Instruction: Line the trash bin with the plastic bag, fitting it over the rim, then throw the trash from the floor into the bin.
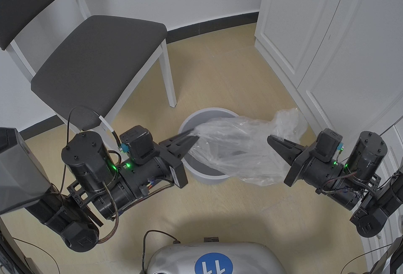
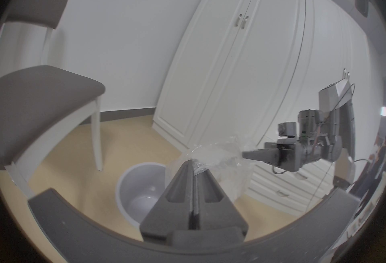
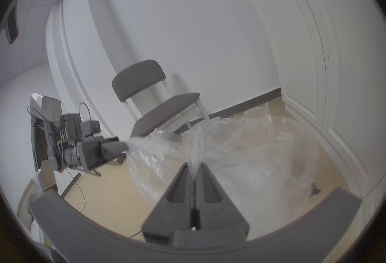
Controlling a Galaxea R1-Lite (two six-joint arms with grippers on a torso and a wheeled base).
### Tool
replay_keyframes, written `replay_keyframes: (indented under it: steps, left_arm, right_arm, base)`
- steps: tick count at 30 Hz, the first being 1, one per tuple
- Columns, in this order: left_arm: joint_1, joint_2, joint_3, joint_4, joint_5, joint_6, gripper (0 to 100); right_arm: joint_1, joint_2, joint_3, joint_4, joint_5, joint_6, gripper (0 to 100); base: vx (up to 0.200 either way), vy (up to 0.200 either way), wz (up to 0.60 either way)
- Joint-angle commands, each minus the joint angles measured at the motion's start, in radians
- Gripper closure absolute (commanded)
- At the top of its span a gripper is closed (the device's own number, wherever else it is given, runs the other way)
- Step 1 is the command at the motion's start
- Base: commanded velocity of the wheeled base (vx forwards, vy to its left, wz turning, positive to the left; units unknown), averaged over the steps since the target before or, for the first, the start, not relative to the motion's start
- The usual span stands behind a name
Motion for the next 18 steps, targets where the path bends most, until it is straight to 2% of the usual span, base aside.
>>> replay_keyframes:
  steps: [1,4,11,12,14,18]
  left_arm:
    - [0.129,-0.004,0.009,0.002,0.040,0.073,100]
    - [0.186,-0.004,0.002,0.002,0.038,0.089,100]
    - [0.241,-0.001,-0.024,0.022,0.038,0.089,100]
    - [0.267,-0.001,-0.037,0.042,0.038,0.089,100]
    - [0.292,-0.001,-0.053,0.062,0.037,0.089,100]
    - [0.346,-0.001,-0.076,0.080,0.029,0.089,100]
  right_arm:
    - [-0.037,-0.047,0.004,0.030,-0.016,0.001,100]
    - [-0.068,-0.134,-0.008,0.129,-0.014,0.000,100]
    - [-0.160,-0.280,-0.043,0.372,-0.006,-0.010,100]
    - [-0.197,-0.307,-0.057,0.455,-0.006,-0.039,100]
    - [-0.232,-0.326,-0.066,0.515,-0.003,-0.079,100]
    - [-0.289,-0.344,-0.057,0.540,-0.003,-0.131,100]
  base:
    - [0.000,0.000,0.00]
    - [0.000,0.000,0.00]
    - [0.000,0.000,0.00]
    - [0.000,0.000,0.00]
    - [0.000,0.000,0.00]
    - [0.000,0.000,0.00]
